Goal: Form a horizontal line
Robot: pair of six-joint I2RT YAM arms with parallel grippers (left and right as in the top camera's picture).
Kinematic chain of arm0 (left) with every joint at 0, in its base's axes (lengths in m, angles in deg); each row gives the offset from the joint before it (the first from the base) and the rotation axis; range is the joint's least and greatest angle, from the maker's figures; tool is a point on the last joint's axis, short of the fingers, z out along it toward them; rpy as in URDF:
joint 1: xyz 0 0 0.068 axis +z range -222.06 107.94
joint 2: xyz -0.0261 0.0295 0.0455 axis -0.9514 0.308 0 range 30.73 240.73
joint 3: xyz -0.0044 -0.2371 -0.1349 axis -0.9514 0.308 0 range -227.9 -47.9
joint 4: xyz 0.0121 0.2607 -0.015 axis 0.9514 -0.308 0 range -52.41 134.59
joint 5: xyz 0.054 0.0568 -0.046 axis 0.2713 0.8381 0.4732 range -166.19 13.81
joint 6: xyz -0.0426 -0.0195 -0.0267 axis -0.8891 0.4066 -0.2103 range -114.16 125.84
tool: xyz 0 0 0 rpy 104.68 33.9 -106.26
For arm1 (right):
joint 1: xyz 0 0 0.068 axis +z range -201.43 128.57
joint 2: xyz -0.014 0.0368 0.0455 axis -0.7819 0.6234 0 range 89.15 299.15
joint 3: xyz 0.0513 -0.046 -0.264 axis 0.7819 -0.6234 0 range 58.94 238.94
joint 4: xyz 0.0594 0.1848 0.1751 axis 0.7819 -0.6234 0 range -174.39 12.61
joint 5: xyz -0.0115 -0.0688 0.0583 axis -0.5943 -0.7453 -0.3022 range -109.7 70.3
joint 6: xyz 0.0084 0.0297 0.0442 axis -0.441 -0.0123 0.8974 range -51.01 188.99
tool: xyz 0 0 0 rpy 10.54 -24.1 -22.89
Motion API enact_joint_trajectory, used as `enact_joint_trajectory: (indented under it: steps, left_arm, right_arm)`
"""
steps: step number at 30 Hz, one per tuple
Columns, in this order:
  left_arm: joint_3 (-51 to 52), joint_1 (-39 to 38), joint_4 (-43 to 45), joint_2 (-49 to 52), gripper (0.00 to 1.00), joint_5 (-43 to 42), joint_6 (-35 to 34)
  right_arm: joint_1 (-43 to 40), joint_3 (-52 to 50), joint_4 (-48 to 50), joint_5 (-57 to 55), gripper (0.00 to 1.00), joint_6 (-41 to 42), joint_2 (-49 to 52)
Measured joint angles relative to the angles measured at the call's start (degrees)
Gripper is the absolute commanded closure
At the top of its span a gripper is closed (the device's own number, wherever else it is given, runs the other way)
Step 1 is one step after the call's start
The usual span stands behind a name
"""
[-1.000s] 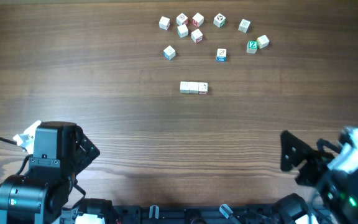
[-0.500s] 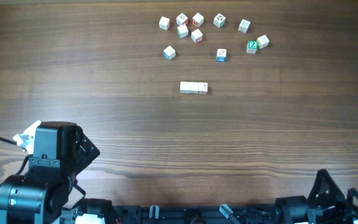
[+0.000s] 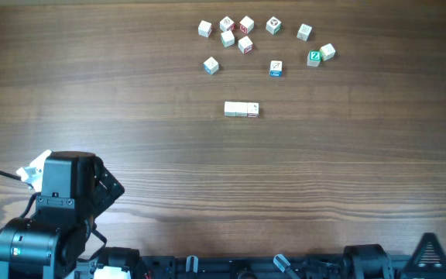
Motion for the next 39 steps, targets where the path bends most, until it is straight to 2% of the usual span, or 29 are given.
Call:
enact_joint_trajectory:
  steps: [2, 4, 8, 11, 17, 25, 32, 39]
  left_arm:
    - [0.0, 0.0, 0.0, 0.0, 0.0, -0.02, 0.0]
    - [0.0, 0.0, -0.02, 0.0, 0.0, 0.0, 0.0]
    - [0.0, 0.0, -0.04, 0.0, 0.0, 0.0, 0.0]
    - [0.0, 0.0, -0.04, 0.0, 0.0, -0.02, 0.0]
    - [0.0, 0.0, -0.02, 0.0, 0.0, -0.02, 0.0]
    - [0.0, 0.0, 0.0, 0.0, 0.0, -0.02, 0.0]
    - [0.0, 0.0, -0.02, 0.0, 0.0, -0.02, 0.0]
    - [0.0, 0.0, 0.0, 0.0, 0.0, -0.02, 0.0]
  right_arm:
    - [0.0, 0.0, 2.32, -2.64, 0.0, 4.7, 0.0]
    - [0.0, -0.22, 8.63, -4.15, 0.0, 5.07, 0.0]
    - [-0.85, -3.61, 27.98, -3.3, 0.0, -3.32, -0.11]
    - [-2.29, -9.27, 37.97, 1.01, 0.0, -10.49, -0.13]
    - [-4.63, -22.8, 45.42, 8.87, 0.0, -15.96, -0.11]
    - [-4.68, -36.13, 61.86, 14.4, 0.0, -19.19, -0.11]
    - [-4.68, -45.31, 69.99, 17.44, 0.0, -20.0, -0.11]
    - [-4.68, -56.48, 82.6, 20.83, 0.0, -21.07, -0.11]
